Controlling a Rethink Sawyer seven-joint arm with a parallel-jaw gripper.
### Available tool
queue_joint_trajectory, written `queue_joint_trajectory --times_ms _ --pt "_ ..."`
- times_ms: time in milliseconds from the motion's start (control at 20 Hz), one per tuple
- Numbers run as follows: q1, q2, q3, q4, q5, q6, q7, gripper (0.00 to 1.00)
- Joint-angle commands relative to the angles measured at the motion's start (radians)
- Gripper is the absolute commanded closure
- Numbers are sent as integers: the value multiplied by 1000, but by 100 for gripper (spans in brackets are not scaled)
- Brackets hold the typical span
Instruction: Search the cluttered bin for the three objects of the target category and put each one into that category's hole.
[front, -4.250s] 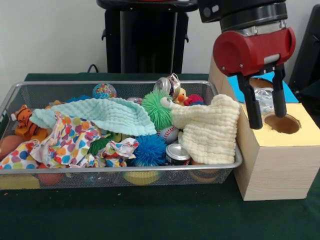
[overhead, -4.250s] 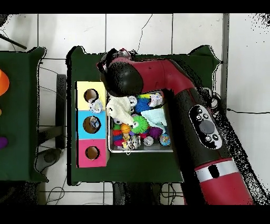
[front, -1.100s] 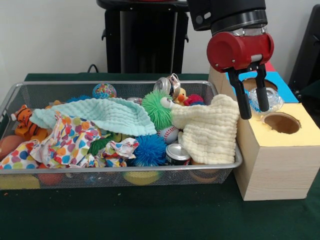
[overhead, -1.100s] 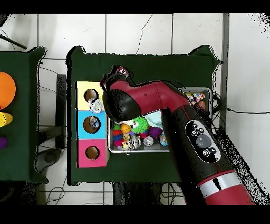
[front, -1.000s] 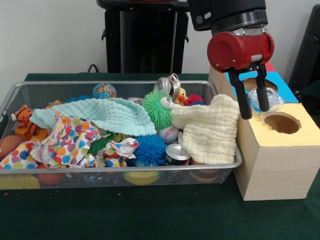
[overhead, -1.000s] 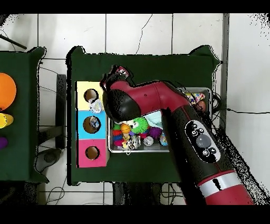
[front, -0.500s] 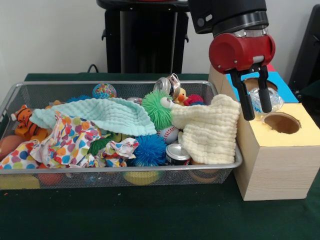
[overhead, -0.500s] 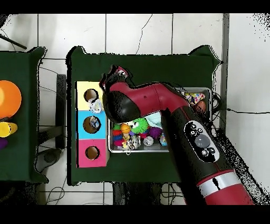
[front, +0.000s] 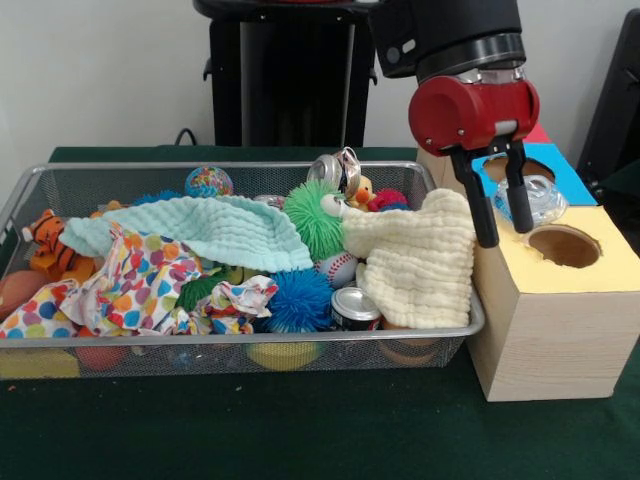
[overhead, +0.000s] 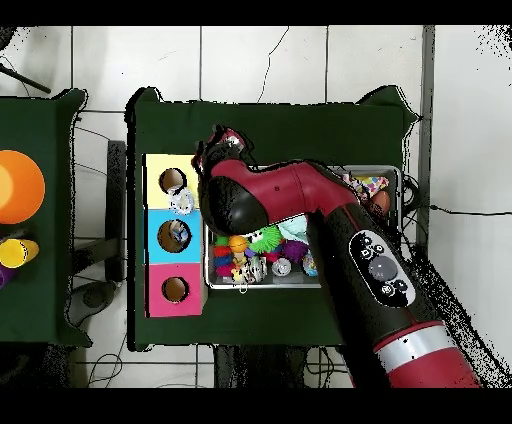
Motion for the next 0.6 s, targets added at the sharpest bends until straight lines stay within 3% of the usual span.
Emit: queue_joint_trajectory --times_ms 50,600 --pt "10 62 -72 54 -64 -28 111 0" --pt "43 79 -122 53 -76 -51 111 0"
